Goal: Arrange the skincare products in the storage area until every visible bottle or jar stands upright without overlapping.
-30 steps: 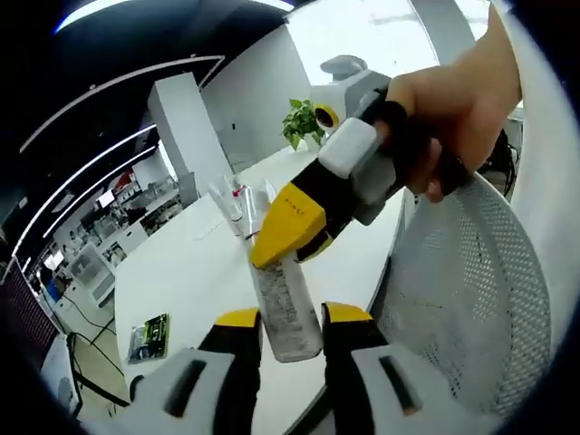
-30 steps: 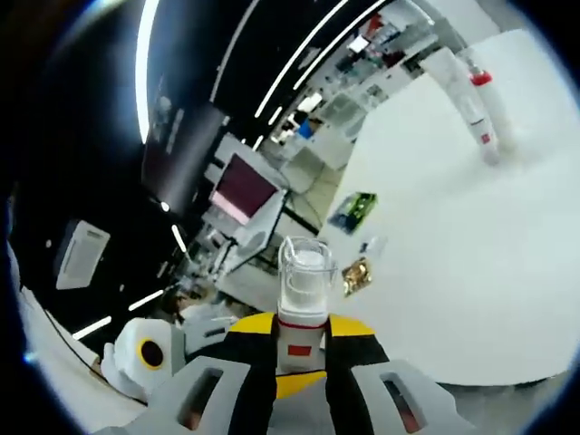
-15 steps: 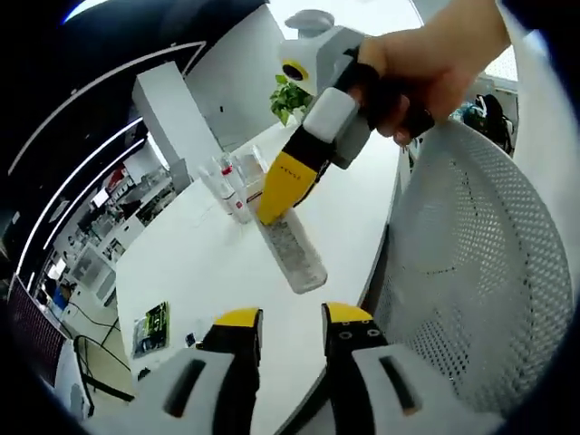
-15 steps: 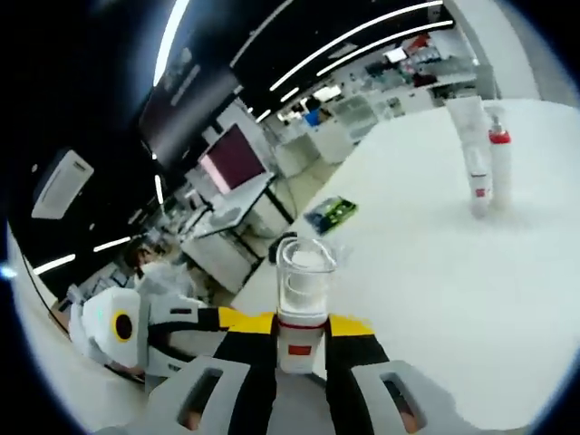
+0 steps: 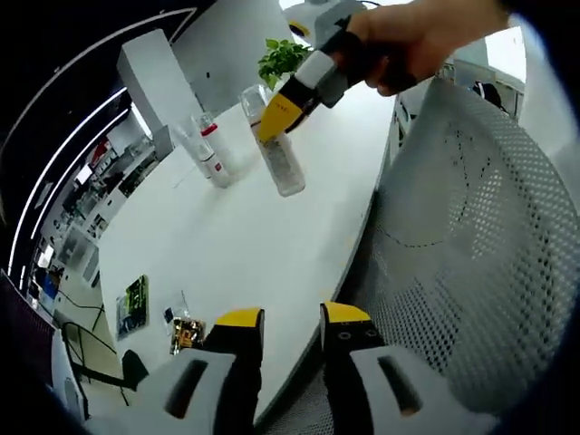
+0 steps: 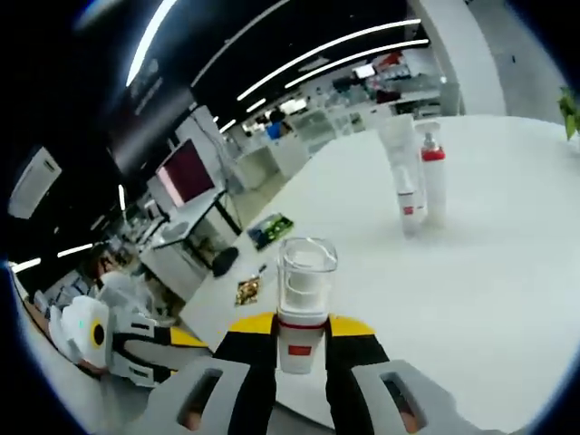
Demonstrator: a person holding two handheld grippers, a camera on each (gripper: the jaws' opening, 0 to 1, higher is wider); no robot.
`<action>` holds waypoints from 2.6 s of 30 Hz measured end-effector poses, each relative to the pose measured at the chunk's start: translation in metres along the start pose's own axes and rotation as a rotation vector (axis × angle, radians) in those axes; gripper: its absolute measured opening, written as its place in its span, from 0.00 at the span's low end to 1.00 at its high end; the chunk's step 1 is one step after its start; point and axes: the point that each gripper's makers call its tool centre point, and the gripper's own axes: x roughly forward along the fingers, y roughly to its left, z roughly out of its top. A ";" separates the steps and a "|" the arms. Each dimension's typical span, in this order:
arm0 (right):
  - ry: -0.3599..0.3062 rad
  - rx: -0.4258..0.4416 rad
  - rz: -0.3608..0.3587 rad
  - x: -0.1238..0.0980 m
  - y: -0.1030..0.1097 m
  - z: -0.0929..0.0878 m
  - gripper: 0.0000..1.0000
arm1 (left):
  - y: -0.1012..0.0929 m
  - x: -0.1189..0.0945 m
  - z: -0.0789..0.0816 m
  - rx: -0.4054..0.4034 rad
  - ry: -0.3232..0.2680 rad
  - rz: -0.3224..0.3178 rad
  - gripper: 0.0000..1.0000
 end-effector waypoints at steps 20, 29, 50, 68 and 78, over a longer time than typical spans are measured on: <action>-0.040 -0.131 -0.171 0.025 -0.056 0.024 0.14 | 0.005 -0.002 -0.009 -0.017 0.053 0.019 0.18; -0.038 -0.183 -0.226 0.034 -0.076 0.028 0.14 | 0.006 -0.001 -0.011 -0.022 0.062 0.019 0.16; -0.012 -0.185 -0.287 0.042 -0.094 0.007 0.14 | 0.006 0.000 -0.014 -0.026 0.081 0.025 0.15; -0.002 -0.274 -0.283 0.044 -0.073 -0.017 0.14 | 0.013 -0.001 -0.016 -0.024 0.090 0.059 0.13; 0.017 -0.320 -0.275 0.042 -0.064 -0.025 0.14 | 0.017 -0.003 -0.015 -0.021 0.082 0.082 0.12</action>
